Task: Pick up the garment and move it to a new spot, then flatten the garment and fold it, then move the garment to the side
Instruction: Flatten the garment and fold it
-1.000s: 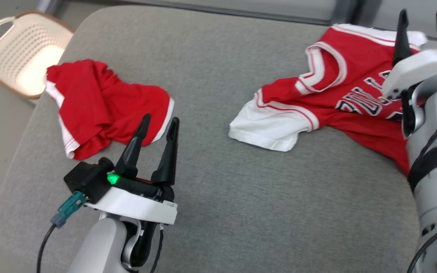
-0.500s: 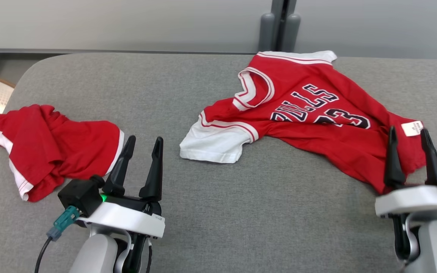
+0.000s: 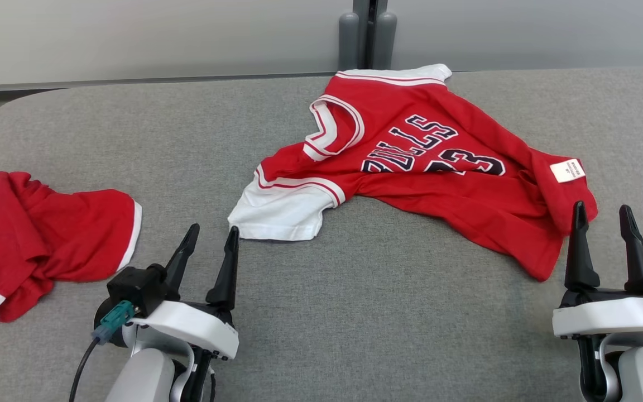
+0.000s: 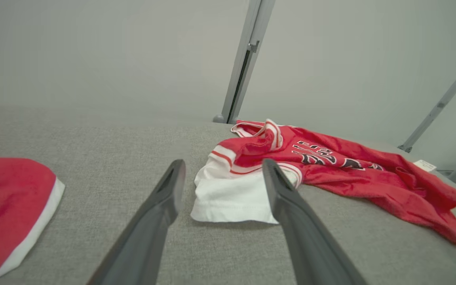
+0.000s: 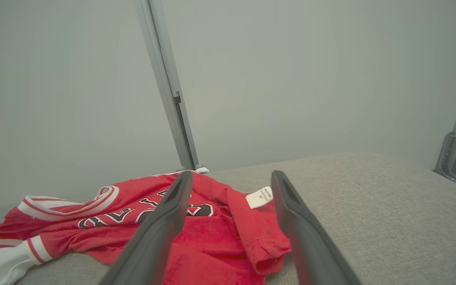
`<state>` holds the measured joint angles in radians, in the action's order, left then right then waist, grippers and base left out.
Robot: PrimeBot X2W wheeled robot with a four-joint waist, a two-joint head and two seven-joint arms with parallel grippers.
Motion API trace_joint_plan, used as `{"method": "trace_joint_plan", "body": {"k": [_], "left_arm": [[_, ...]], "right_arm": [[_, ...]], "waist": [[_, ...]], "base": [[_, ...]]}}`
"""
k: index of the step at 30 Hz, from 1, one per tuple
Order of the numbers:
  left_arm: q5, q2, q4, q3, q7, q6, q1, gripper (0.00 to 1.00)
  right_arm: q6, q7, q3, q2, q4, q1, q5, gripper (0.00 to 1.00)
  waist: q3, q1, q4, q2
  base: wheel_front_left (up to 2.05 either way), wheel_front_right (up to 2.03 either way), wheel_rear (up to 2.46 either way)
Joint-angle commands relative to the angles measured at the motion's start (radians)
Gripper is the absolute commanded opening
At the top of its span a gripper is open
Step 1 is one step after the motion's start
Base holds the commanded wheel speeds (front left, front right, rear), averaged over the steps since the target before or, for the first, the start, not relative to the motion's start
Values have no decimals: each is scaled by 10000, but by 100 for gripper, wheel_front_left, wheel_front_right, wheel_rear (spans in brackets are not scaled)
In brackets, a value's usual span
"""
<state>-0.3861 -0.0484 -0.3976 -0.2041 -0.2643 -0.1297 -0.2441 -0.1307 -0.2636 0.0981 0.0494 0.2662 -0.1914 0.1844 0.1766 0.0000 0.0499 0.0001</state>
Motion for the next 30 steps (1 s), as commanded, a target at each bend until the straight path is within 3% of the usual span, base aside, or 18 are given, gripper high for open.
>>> {"method": "trace_joint_plan", "body": {"k": [1,11,18,19,20,21,30], "left_arm": [[236,-60,-643,42,-1,55,-406,100],[747,-570,-3777,-214,111,53,-2158,100],[545,-577,-4778,-275,24,13,-2679,100],[502,-564,-4893,-324,11,5,-2708,96],[475,-551,-4987,-379,10,5,-2750,29],[435,-538,-5039,-444,7,-4,-2786,0],[-416,-539,-2964,-343,-15,-8,-2241,0]], "right_arm": [[0,-16,4,21,-77,-23,55,100],[0,-16,130,23,-212,-155,617,100],[0,-17,105,21,-308,-224,662,100],[0,-17,125,21,-296,-210,639,100],[0,-17,144,21,-278,-193,607,100],[0,-17,159,19,-240,-162,587,100],[0,76,-80,21,1110,60,554,100]], "waist": [[188,0,-210,-1],[702,0,-837,-1],[829,0,-1091,-1],[843,0,-1114,-1],[855,0,-1129,-1],[860,0,-1133,-1],[654,0,-748,-1]], "base": [[0,0,0],[0,0,0],[0,0,0],[0,0,0],[0,0,0],[0,0,0],[0,0,0]]}}
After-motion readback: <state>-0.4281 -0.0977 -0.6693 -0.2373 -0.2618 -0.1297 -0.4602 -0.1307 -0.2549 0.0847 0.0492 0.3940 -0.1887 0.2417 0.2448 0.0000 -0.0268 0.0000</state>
